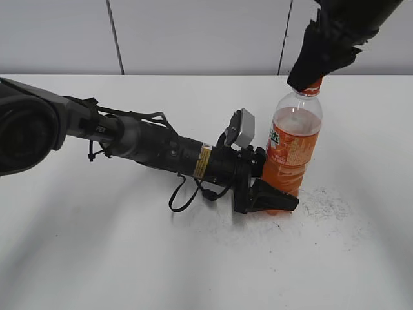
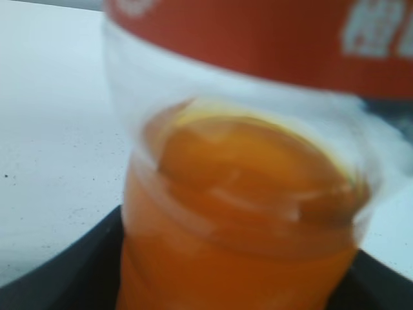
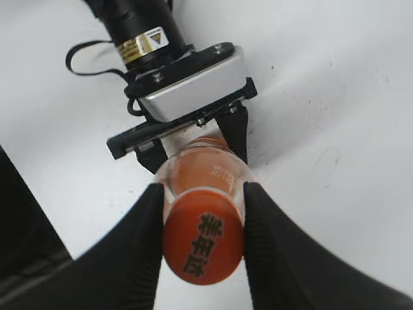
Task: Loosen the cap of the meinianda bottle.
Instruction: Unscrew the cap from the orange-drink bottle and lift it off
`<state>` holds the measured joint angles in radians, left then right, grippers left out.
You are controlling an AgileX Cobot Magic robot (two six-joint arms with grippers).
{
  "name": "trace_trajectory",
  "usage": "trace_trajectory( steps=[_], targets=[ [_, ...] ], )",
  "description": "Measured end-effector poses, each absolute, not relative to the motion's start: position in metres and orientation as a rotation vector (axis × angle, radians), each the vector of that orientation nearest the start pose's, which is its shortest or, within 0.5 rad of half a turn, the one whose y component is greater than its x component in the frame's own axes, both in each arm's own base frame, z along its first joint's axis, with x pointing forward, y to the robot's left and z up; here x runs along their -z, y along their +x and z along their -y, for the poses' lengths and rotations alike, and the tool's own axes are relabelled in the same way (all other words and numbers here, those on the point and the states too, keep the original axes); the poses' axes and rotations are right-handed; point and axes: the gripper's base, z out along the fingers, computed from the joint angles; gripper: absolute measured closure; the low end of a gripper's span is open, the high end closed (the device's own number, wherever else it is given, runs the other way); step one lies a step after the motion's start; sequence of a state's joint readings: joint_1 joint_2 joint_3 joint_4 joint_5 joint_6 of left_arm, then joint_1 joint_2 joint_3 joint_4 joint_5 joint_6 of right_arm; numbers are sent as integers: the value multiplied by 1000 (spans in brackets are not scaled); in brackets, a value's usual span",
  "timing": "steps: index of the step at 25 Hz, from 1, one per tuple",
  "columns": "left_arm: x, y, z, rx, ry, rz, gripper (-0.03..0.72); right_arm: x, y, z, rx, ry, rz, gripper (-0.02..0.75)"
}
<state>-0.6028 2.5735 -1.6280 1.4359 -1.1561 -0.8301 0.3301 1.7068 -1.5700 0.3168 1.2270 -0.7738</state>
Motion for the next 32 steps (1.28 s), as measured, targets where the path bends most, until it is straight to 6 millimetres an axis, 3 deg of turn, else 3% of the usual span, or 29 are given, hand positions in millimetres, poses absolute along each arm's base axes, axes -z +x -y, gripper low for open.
trace_trajectory(
  steps=[2, 5, 9, 11, 14, 17, 19, 25, 32],
  targets=[
    [-47, 342, 336, 1307, 1510, -1335, 138, -325, 327, -140, -306, -1503, -2310, 465],
    [-47, 342, 336, 1309, 1509, -1338, 138, -326, 327, -140, -303, -1489, -2318, 451],
    [-47, 342, 336, 1310, 1509, -1337, 138, -325, 326, -140, -376, -1163, -2526, 272],
    [-47, 342, 335, 1310, 1510, -1337, 138, -325, 326, -140, -428, -896, -2657, 242],
    [-47, 342, 335, 1310, 1510, -1337, 138, -325, 326, -140, -480, -590, -2771, 273],
    [-47, 342, 335, 1311, 1511, -1335, 138, -325, 326, -140, -494, -502, -2797, 377],
    [-47, 342, 335, 1311, 1511, -1335, 138, -325, 326, -140, -496, -493, -2799, 449],
    [-47, 342, 335, 1311, 1511, -1335, 138, -325, 326, -140, -493, -507, -2796, 452],
    [-47, 342, 335, 1311, 1511, -1335, 138, -327, 326, -140, -473, -643, -2746, 456]
  ],
)
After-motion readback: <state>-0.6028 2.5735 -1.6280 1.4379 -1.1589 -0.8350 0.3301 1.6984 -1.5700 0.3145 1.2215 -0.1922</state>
